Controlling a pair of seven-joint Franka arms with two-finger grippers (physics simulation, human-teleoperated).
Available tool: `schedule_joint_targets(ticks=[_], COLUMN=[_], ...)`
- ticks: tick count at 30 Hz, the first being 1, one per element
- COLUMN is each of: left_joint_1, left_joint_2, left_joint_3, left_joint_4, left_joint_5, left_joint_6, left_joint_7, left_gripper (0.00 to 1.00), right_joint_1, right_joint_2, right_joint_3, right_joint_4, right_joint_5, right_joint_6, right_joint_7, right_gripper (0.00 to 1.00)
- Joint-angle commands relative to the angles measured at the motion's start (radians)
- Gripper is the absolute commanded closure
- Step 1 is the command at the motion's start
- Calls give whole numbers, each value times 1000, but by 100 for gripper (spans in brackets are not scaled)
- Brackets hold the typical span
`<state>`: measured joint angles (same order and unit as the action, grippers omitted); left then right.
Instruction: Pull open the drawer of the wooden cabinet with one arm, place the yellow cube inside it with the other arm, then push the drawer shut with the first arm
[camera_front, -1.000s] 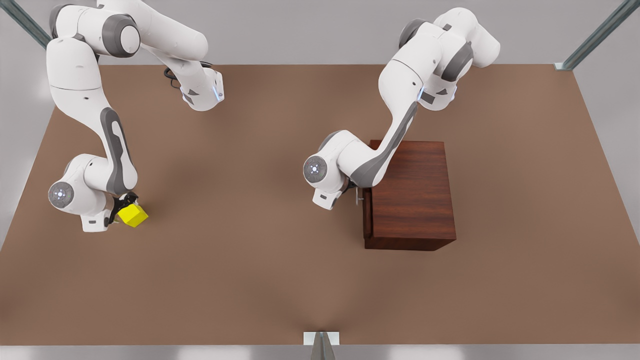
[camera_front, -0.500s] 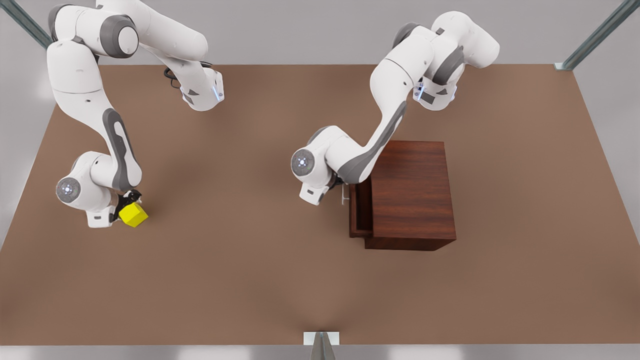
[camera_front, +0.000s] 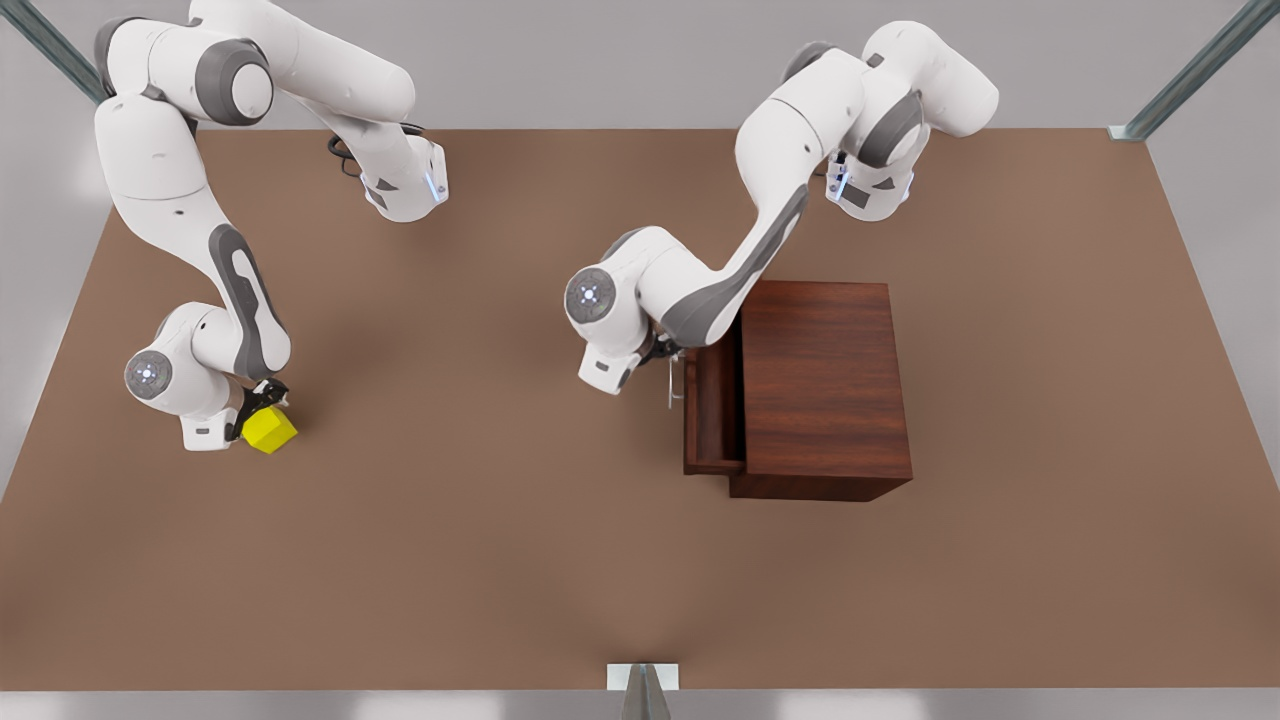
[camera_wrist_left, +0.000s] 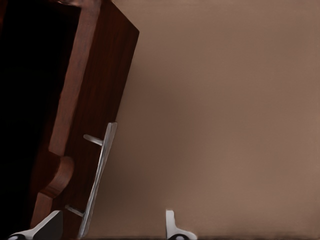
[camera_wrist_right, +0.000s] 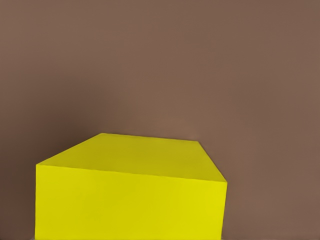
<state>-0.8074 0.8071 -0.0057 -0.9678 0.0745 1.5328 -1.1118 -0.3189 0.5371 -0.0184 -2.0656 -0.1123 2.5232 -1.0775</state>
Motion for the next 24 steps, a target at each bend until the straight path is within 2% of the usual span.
schedule_joint_targets(ticks=[1,2,3,5,6,7,8,9,13,14,17,20,24], left_joint_1=[26,94,163,374,441,476,547,559,556,542,550,553,551], left_joint_2=[-84,-212,-272,-359,-367,-388,-541,-605,-546,-543,-542,-543,-545], left_joint_3=[3,3,3,3,3,1,-5,-5,-7,-8,-8,-8,-8], left_joint_4=[4,4,4,4,6,-3,-254,-405,-402,-404,-404,-405,-405], left_joint_5=[-38,-45,-50,-48,-47,-36,-47,-27,-9,-9,-9,-9,-9], left_joint_6=[-238,-440,-540,-669,-671,-639,-367,-246,-299,-324,-319,-324,-338], left_joint_7=[27,196,351,725,808,866,960,1047,1040,1038,1038,1038,1037], left_gripper=[0,0,0,0,0,0,0,0,0,0,0,0,0], right_joint_1=[0,0,0,0,0,0,0,1,3,4,40,279,549], right_joint_2=[0,0,0,1,1,-8,-22,-43,-55,-54,-48,-42,50], right_joint_3=[0,0,0,0,0,2,5,11,90,146,321,330,331], right_joint_4=[-2,-7,-7,-8,-7,-7,-4,4,73,136,225,421,651], right_joint_5=[0,0,0,-3,-3,-3,-4,-4,39,59,75,75,183], right_joint_6=[23,28,31,32,32,31,25,16,-96,-176,-257,-380,-383], right_joint_7=[-7,-7,-7,-10,-12,-13,-9,-12,-16,-16,27,30,45], right_gripper=[8,8,11,24,28,32,33,33,34,34,36,36,36])
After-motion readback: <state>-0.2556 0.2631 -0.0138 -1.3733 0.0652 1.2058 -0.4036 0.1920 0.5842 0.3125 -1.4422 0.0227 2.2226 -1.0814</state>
